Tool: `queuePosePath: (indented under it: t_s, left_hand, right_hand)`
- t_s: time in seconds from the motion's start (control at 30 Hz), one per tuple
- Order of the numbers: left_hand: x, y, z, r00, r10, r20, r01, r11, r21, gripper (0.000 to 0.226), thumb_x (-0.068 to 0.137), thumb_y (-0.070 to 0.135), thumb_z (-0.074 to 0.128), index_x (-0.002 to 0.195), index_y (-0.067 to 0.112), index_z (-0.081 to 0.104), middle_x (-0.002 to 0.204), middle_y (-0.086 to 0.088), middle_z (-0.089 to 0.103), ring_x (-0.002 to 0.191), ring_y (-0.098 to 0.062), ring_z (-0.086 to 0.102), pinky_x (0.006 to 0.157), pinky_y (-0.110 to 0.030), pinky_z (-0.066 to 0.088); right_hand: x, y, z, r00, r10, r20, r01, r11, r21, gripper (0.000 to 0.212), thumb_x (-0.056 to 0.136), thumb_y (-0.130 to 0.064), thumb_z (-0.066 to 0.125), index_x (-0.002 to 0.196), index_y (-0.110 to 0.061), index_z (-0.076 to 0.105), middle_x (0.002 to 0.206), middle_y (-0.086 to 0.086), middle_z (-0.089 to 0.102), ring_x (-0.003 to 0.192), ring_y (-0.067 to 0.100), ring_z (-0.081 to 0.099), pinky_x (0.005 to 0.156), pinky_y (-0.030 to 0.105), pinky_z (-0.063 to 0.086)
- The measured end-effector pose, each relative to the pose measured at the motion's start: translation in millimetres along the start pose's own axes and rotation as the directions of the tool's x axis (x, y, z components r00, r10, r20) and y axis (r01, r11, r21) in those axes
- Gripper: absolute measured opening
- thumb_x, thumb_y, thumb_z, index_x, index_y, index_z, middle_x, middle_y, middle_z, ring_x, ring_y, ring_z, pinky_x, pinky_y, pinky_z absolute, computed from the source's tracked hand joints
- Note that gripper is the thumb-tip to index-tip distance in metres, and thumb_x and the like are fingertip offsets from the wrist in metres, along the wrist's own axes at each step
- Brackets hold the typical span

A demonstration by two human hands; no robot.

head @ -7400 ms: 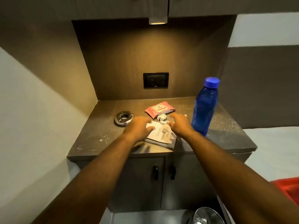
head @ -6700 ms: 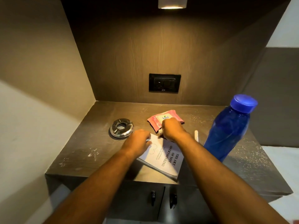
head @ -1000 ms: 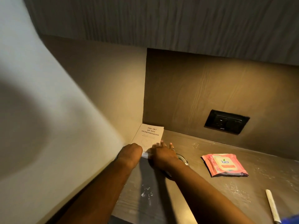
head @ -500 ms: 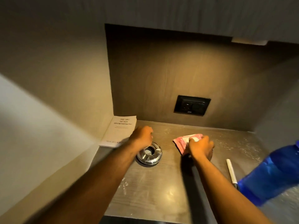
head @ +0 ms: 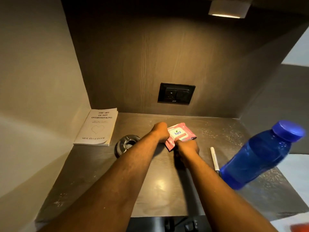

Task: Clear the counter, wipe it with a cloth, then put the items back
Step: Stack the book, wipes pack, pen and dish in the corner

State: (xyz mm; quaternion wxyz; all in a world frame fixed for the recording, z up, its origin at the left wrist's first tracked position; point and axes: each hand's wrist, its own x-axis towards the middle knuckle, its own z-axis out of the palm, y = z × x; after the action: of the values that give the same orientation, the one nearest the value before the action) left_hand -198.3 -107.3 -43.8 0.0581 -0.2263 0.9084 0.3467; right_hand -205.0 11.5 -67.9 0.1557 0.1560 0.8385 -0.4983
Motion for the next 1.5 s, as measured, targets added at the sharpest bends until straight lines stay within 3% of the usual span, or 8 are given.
queuePosePath:
  t_s: [0.23,0.47,0.57,0.83,1.03,1.23,1.33,1.5]
  left_hand:
    - [-11.4,-22.4,-49.7,0.957,-0.143,-0.254,0.067,0.956,-0.287,0.021,0.087,0.007,0.057,0.102,0.003,0.071,0.104,-0.017,0.071,0.098,-0.031,0.066,0.077,-0.036,0.051]
    - [-54.0,-124.7,-134.2,0.801,-0.412,-0.435,0.1,0.808,-0.581,0.023,0.083,-0.003,0.057,0.1,0.0,0.071,0.098,-0.021,0.072,0.086,-0.034,0.071,0.076,-0.045,0.059]
    - [-77.7,-156.2,-150.2,0.745,-0.457,-0.485,0.229,0.859,-0.458,0.021,0.085,0.009,0.062,0.103,0.009,0.071,0.102,-0.007,0.073,0.08,-0.023,0.067,0.062,-0.026,0.056]
    - [-98.5,-185.4,-141.8,0.824,-0.4,-0.402,0.36,0.917,-0.175,0.031,0.092,0.018,0.056,0.117,0.003,0.065,0.118,-0.018,0.066,0.106,-0.033,0.062,0.095,-0.039,0.05]
    - [-106.8,-177.8,-142.7,0.826,-0.356,-0.436,0.395,0.919,-0.003,0.025,0.092,0.012,0.048,0.108,0.006,0.066,0.11,-0.014,0.069,0.096,-0.03,0.065,0.067,-0.028,0.045]
    - [-107.5,-147.5,-100.9,0.871,-0.216,-0.44,0.194,0.976,-0.094,0.024,0.09,0.019,0.058,0.111,0.012,0.066,0.117,-0.01,0.065,0.107,-0.028,0.061,0.089,-0.035,0.052]
    - [-105.4,-130.1,-73.9,0.927,-0.297,-0.228,0.263,0.95,-0.169,0.021,0.086,0.026,0.064,0.101,0.012,0.067,0.099,-0.008,0.07,0.091,-0.026,0.066,0.073,-0.033,0.054]
    - [-100.6,-119.4,-65.3,0.899,-0.394,-0.193,0.31,0.882,-0.355,0.014,0.088,0.019,0.061,0.099,0.009,0.063,0.087,-0.011,0.071,0.063,-0.021,0.064,0.041,-0.022,0.043]
  right_hand:
    - [-18.1,-40.1,36.9,0.97,-0.231,0.078,0.23,0.973,0.026,0.019,0.087,-0.024,0.062,0.1,-0.013,0.071,0.101,0.01,0.073,0.085,0.032,0.069,0.079,0.048,0.058]
    - [-77.7,-87.5,135.4,0.76,-0.472,0.447,0.467,0.875,0.129,0.012,0.084,-0.012,0.062,0.087,-0.009,0.073,0.095,0.015,0.075,0.089,0.031,0.071,0.081,0.054,0.056]
    - [-94.3,-86.8,163.0,0.677,-0.503,0.537,0.55,0.831,0.084,0.012,0.082,-0.006,0.066,0.094,-0.004,0.069,0.104,0.015,0.072,0.096,0.028,0.067,0.088,0.05,0.055]
    - [-109.1,-75.4,187.0,0.488,-0.486,0.725,0.799,0.584,-0.145,0.026,0.09,-0.02,0.06,0.112,-0.014,0.072,0.109,0.006,0.07,0.063,0.001,0.054,0.038,0.004,0.035]
    - [-92.9,-78.1,161.1,0.578,-0.581,0.573,0.799,0.545,-0.254,0.032,0.092,-0.024,0.058,0.121,-0.011,0.064,0.124,0.012,0.066,0.112,0.028,0.062,0.091,0.033,0.05]
    - [-54.4,-57.3,92.4,0.815,-0.383,0.435,0.578,0.592,-0.562,0.04,0.083,-0.05,0.067,0.086,-0.01,0.064,0.083,0.01,0.068,0.073,0.024,0.064,0.068,0.035,0.054]
    - [-53.8,-45.1,82.9,0.848,-0.243,0.471,0.482,0.722,-0.497,0.046,0.078,-0.053,0.071,0.08,-0.008,0.065,0.074,0.01,0.068,0.06,0.021,0.064,0.049,0.028,0.049]
    - [-60.5,-42.3,90.8,0.865,-0.177,0.469,0.361,0.869,-0.339,0.033,0.083,-0.035,0.073,0.087,-0.004,0.064,0.084,0.015,0.069,0.062,0.025,0.068,0.046,0.029,0.055]
